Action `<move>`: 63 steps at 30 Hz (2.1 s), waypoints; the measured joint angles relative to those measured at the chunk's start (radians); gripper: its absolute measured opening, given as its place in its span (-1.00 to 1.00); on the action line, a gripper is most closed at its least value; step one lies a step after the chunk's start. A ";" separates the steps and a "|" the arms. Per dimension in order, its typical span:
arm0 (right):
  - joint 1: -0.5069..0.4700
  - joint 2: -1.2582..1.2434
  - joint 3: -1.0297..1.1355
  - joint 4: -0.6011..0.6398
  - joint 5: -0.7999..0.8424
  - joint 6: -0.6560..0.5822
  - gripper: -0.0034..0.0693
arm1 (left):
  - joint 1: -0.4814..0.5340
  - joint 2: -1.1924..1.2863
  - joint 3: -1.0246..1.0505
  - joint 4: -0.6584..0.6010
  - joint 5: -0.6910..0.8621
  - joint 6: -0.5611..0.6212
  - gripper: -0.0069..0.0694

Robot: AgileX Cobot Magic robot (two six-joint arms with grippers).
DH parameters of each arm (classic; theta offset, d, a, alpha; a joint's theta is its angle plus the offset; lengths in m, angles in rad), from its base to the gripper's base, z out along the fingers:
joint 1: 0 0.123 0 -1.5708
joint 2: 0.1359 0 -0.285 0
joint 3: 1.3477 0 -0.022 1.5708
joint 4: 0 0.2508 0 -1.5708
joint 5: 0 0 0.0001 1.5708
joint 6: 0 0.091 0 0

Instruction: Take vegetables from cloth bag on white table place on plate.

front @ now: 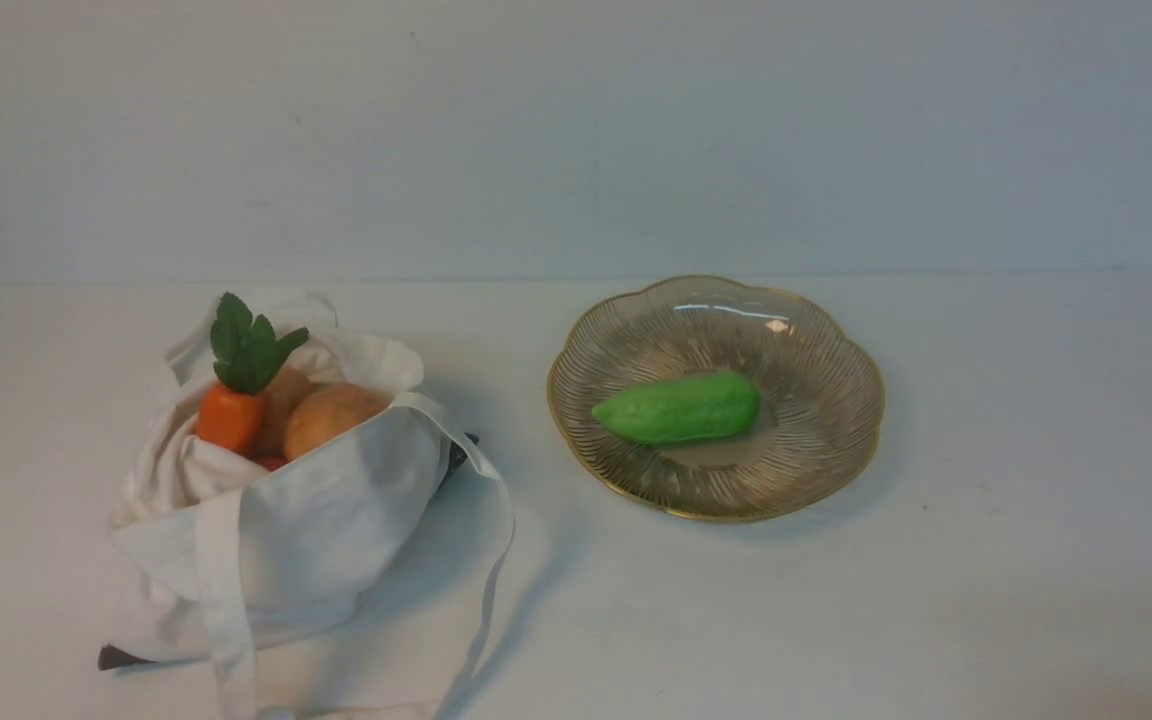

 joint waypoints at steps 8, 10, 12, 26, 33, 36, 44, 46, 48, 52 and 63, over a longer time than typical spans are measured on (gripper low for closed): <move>0.000 0.000 0.000 0.001 0.000 0.000 -0.95 | -0.009 0.000 0.006 -0.060 -0.044 0.000 -0.83; 0.000 0.000 0.000 0.001 0.000 0.000 -0.95 | -0.009 0.000 0.006 -0.066 -0.044 0.000 -0.83; 0.000 0.000 0.000 0.001 0.000 0.000 -0.95 | -0.009 0.000 0.006 -0.069 -0.044 0.000 -0.83; 0.000 0.000 0.000 0.001 0.000 0.000 -0.95 | -0.009 0.000 0.006 -0.072 -0.044 0.000 -0.83; 0.000 0.000 0.000 0.001 0.000 0.000 -0.95 | -0.009 0.000 0.006 -0.072 -0.044 0.000 -0.83; 0.000 0.000 0.000 0.001 0.000 0.000 -0.95 | -0.009 0.000 0.006 -0.072 -0.044 0.000 -0.83; 0.000 0.000 0.000 0.001 0.000 0.000 -0.95 | -0.009 0.000 0.006 -0.072 -0.044 0.000 -0.83; 0.000 0.000 0.000 0.001 0.000 0.000 -0.95 | -0.009 0.000 0.006 -0.072 -0.044 0.000 -0.83; 0.000 0.000 0.000 0.001 0.000 0.000 -0.95 | -0.009 0.000 0.006 -0.072 -0.044 0.000 -0.83; 0.000 0.000 0.000 0.001 0.000 0.000 -0.95 | -0.009 0.000 0.006 -0.072 -0.044 0.000 -0.83; 0.000 0.000 0.000 0.001 0.000 0.000 -0.95 | -0.009 0.000 0.006 -0.072 -0.044 0.000 -0.83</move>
